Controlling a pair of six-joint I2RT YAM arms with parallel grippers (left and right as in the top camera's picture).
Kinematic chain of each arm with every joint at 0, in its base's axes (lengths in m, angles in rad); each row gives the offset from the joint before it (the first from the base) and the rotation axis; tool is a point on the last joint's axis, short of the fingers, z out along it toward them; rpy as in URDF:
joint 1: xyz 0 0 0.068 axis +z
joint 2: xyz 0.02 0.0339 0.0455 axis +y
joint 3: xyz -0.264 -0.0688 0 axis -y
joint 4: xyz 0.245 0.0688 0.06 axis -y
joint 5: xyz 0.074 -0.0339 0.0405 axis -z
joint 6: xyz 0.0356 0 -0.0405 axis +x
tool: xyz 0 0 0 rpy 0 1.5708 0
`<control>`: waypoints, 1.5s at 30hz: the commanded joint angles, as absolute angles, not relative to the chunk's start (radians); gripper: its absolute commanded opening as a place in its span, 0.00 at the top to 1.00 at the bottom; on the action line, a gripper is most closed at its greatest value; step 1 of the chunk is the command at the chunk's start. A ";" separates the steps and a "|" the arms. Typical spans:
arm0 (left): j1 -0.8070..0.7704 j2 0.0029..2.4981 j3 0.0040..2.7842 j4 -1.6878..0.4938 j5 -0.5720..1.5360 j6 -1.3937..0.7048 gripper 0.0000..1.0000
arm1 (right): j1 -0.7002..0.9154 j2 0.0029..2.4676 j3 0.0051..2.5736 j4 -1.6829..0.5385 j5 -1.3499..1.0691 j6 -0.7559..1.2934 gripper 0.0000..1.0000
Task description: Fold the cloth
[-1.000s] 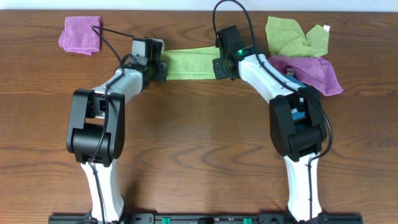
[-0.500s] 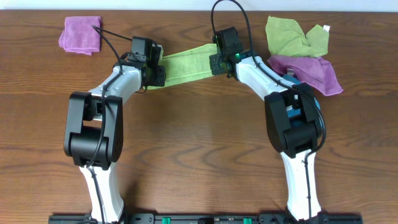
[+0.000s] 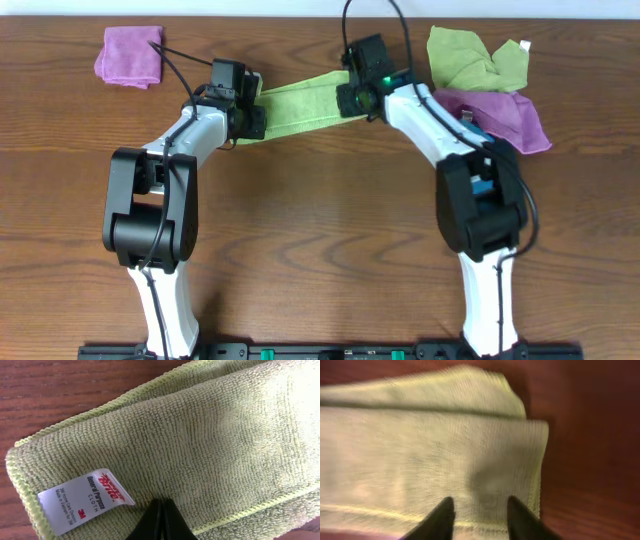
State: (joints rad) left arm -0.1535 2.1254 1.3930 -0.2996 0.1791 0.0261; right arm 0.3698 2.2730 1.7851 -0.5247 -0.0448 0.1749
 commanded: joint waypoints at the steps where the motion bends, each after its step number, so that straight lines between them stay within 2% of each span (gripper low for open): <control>1: -0.153 2.188 1.330 -0.355 0.147 0.019 0.94 | 0.354 2.211 1.810 -0.516 -0.088 0.178 0.99; 8: -0.153 2.188 1.330 -0.322 0.149 0.018 0.94 | 0.375 2.260 1.810 -0.434 -0.083 0.118 0.99; 18: -0.153 2.188 1.330 -0.316 0.149 -0.001 0.94 | 0.374 2.377 1.810 -0.504 -0.052 0.141 0.98; 30: -0.153 2.188 1.330 -0.433 0.149 -0.001 0.94 | 0.423 2.383 1.810 -0.912 -0.057 0.191 0.99; 37: -0.153 2.188 1.330 -0.480 0.146 -0.001 0.94 | 0.446 2.371 1.821 -0.965 -0.036 0.236 0.99; 41: -0.153 2.188 1.330 -0.479 0.146 0.000 0.94 | 0.430 2.285 1.851 -1.022 -0.098 0.224 0.98; 43: -0.152 2.188 1.330 -0.475 0.146 0.000 0.94 | 0.418 2.214 1.852 -1.029 -0.096 0.211 0.82; 44: -0.152 2.188 1.330 -0.475 0.146 0.000 0.94 | 0.411 2.177 1.852 -1.033 -0.092 0.199 0.72; 45: -0.151 2.188 1.330 -0.475 0.146 0.000 0.94 | 0.397 2.135 1.852 -1.042 -0.074 0.189 0.57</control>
